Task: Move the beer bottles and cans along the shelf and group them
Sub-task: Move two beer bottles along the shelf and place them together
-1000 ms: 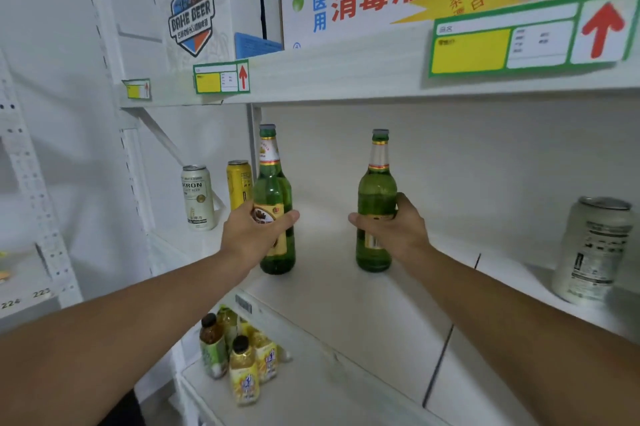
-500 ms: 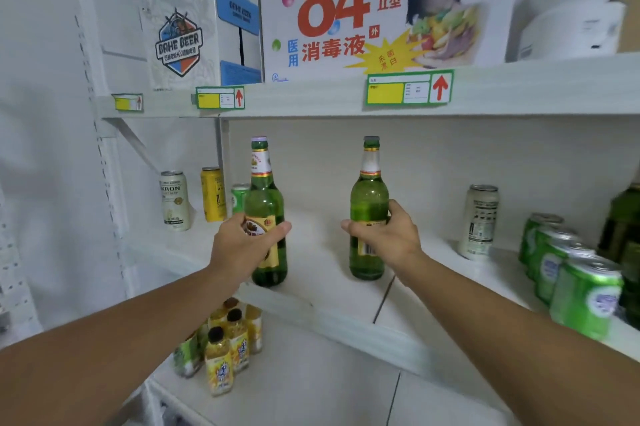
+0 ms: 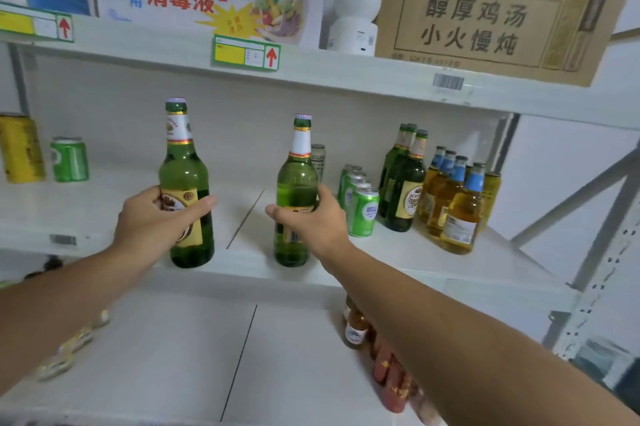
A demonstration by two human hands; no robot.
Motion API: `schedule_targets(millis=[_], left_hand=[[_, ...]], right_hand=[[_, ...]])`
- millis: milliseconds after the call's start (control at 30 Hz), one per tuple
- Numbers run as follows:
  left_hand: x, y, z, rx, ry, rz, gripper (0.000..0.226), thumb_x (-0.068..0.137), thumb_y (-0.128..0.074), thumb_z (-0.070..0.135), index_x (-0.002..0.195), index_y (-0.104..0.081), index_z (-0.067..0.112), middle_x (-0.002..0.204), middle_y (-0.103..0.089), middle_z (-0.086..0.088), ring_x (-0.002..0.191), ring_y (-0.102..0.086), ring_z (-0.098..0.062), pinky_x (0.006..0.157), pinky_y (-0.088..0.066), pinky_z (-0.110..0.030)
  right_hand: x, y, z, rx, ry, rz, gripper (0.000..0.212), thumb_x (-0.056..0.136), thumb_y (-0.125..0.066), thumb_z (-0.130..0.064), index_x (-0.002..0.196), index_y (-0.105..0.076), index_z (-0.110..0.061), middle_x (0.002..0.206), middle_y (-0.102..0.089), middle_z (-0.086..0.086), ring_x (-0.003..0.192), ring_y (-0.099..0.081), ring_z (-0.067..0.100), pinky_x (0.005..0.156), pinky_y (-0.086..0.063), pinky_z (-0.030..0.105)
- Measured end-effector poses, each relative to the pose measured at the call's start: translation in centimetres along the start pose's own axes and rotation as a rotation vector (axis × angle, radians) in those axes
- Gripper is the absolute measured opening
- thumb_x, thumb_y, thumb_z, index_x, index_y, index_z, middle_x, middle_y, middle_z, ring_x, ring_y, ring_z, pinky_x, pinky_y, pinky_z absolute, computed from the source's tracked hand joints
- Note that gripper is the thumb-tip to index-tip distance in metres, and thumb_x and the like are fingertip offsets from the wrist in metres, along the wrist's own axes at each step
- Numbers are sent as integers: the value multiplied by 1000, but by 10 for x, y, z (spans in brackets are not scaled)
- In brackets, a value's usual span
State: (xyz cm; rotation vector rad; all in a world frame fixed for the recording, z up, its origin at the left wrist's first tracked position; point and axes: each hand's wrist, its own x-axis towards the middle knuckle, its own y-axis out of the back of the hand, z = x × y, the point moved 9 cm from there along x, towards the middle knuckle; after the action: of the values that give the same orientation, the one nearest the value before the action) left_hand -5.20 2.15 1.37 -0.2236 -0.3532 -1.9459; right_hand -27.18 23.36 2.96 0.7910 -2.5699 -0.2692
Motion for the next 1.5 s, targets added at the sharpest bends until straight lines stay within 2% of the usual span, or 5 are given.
schedule_targets(millis=[200, 600, 767, 1300, 1500], left_hand=[[-35, -80, 24, -42, -21, -107, 42, 75, -98, 46, 103, -79, 22, 100, -81, 5, 98, -76, -16, 75, -56, -31], [-59, -209, 81, -79, -83, -235, 42, 77, -98, 42, 110, -79, 26, 102, -83, 6, 102, -78, -15, 87, -63, -38], [-65, -243, 91, -60, -105, -250, 40, 76, -99, 40, 108, -80, 26, 98, -84, 9, 98, -80, -14, 89, -65, -39], [-85, -286, 95, -77, -107, -303, 50, 74, -100, 45, 117, -79, 32, 107, -84, 12, 105, -81, -13, 99, -65, -48], [-94, -286, 93, -78, -75, -274, 49, 73, -100, 45, 117, -79, 34, 106, -84, 14, 105, -80, -11, 98, -65, -46]], right_hand=[[-10, 95, 25, -41, -11, 100, 68, 63, -97, -59, 119, -64, -38, 109, -76, -15, 104, -72, 8, 99, -62, 47], [21, 226, 85, -34, -80, 281, 68, 71, -98, -50, 125, -60, -33, 113, -72, -16, 109, -69, 13, 103, -59, 49], [43, 238, 110, -36, -94, 292, 76, 70, -98, -51, 132, -59, -30, 120, -72, -12, 113, -68, 17, 103, -59, 53], [83, 226, 125, -166, -50, 286, 64, 69, -95, -60, 118, -65, -32, 109, -74, -7, 101, -71, 18, 95, -61, 48], [87, 226, 122, -144, -52, 256, 63, 75, -96, -48, 124, -63, -28, 106, -73, -9, 101, -70, 17, 100, -59, 46]])
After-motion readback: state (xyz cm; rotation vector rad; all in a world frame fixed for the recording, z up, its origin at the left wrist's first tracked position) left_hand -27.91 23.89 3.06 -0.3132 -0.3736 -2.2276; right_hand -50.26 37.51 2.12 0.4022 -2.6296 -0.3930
